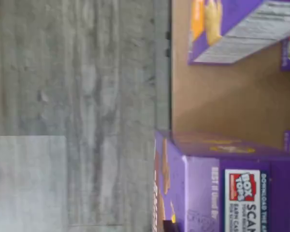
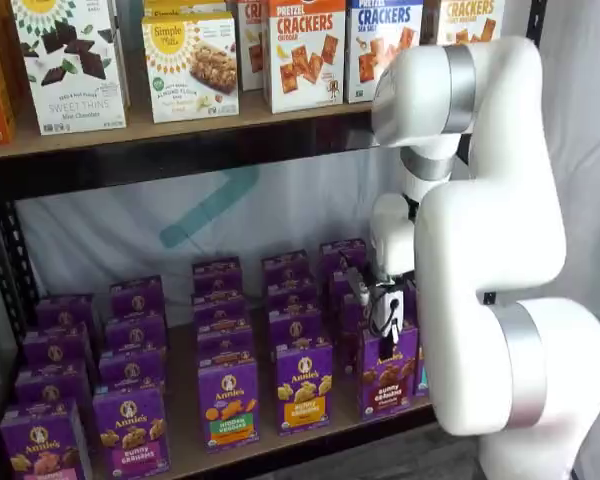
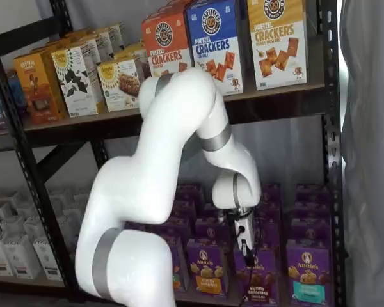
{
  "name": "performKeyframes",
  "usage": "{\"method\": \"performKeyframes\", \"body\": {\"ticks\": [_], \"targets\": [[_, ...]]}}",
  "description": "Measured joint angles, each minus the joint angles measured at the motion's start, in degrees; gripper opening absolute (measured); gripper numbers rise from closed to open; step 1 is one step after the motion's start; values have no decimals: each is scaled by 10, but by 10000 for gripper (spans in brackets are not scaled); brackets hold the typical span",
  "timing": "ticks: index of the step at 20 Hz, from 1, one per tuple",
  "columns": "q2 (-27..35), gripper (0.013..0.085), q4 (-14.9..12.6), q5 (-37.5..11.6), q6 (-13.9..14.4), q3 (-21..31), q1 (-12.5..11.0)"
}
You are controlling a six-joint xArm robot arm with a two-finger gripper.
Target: Pick up the purple box with a brown patch in the center, on the bottom shelf, the fifth box from the left
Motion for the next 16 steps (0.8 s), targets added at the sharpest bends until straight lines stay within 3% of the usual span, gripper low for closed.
{"method": "performKeyframes", "body": {"ticks": [16], "targets": [[-185,330,-16,16,39,202,22]]}}
